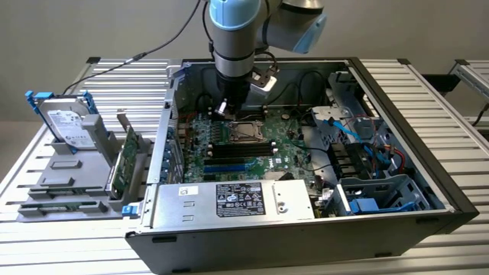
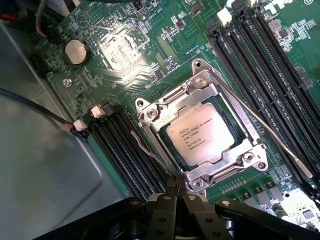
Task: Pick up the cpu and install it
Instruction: 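Install the first cpu locking lever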
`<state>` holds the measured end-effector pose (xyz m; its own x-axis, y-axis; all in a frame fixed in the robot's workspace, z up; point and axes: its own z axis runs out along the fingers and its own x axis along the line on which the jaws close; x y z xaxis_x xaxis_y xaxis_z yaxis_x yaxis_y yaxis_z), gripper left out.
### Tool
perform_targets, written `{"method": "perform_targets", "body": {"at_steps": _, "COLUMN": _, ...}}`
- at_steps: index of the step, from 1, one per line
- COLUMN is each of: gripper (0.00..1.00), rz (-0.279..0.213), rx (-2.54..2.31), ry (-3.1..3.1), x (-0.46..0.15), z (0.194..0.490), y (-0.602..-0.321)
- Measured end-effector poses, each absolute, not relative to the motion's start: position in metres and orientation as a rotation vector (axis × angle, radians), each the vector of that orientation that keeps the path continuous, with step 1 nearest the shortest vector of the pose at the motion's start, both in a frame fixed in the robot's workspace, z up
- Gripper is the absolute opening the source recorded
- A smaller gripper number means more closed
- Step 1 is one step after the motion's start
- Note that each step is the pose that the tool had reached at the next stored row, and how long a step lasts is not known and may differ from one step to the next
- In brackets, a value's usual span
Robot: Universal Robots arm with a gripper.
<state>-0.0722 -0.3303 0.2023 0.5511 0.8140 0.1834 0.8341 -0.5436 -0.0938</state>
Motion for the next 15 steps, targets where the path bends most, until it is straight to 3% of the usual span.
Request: {"method": "perform_targets", "body": {"at_steps": 15, "gripper": 0.11, "rz": -0.197, "rx": -2.73, "ry": -1.182, "x": -0.0702, "z": 0.2013, "y": -0.3296}}
